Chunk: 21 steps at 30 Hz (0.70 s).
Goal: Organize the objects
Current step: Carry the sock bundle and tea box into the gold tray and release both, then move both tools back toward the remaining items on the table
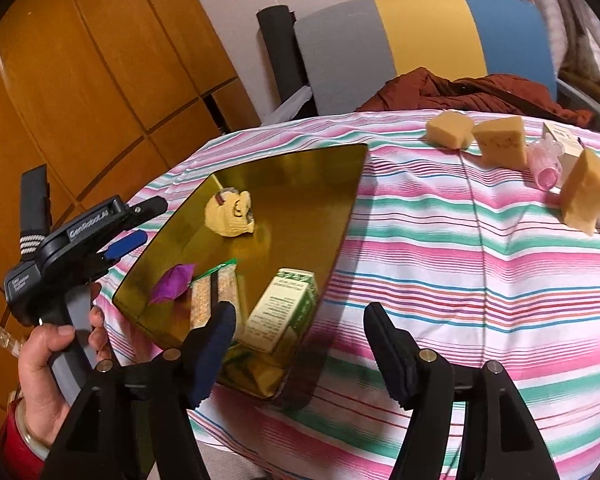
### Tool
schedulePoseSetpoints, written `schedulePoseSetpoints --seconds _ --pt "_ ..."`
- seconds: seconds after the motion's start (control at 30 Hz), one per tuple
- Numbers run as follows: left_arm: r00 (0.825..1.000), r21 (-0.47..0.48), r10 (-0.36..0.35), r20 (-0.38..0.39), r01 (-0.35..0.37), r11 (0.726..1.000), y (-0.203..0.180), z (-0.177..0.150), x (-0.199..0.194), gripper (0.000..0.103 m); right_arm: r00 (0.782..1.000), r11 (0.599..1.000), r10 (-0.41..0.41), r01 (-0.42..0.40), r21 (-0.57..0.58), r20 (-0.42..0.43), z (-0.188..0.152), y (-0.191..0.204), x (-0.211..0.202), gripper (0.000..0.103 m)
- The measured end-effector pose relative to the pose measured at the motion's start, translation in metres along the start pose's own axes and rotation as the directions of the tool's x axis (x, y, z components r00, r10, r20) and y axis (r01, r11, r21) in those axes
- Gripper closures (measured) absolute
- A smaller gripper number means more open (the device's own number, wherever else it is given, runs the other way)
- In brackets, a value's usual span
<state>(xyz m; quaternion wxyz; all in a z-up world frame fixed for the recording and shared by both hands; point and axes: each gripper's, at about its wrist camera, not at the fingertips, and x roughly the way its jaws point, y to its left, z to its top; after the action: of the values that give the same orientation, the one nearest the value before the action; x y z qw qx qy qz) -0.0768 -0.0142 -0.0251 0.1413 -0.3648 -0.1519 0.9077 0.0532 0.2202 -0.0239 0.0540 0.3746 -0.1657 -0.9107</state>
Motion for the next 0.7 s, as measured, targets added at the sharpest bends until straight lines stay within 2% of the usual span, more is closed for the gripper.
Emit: schedulePoseSetpoints --seconds 0.23,0.43,0.7 --pt "0.998 0.101 -0.048 -0.046 0.052 0.994 -0.036 -0.017 0.005 0.034 0.999 0.998 -0.033 0.032 0.063 0.014 0.001 -0.023 -0.008 0.035" --pt "0.991 0.210 -0.089 -0.104 0.110 0.971 -0.069 -0.033 0.008 0.034 0.997 0.993 -0.068 0.066 0.099 0.023 0.003 -0.044 -0.015 0.034" --pt "0.974 0.270 -0.155 -0.163 0.196 0.943 -0.100 -0.053 0.004 0.034 0.987 0.983 -0.155 0.151 0.107 0.034 0.003 -0.075 -0.026 0.032"
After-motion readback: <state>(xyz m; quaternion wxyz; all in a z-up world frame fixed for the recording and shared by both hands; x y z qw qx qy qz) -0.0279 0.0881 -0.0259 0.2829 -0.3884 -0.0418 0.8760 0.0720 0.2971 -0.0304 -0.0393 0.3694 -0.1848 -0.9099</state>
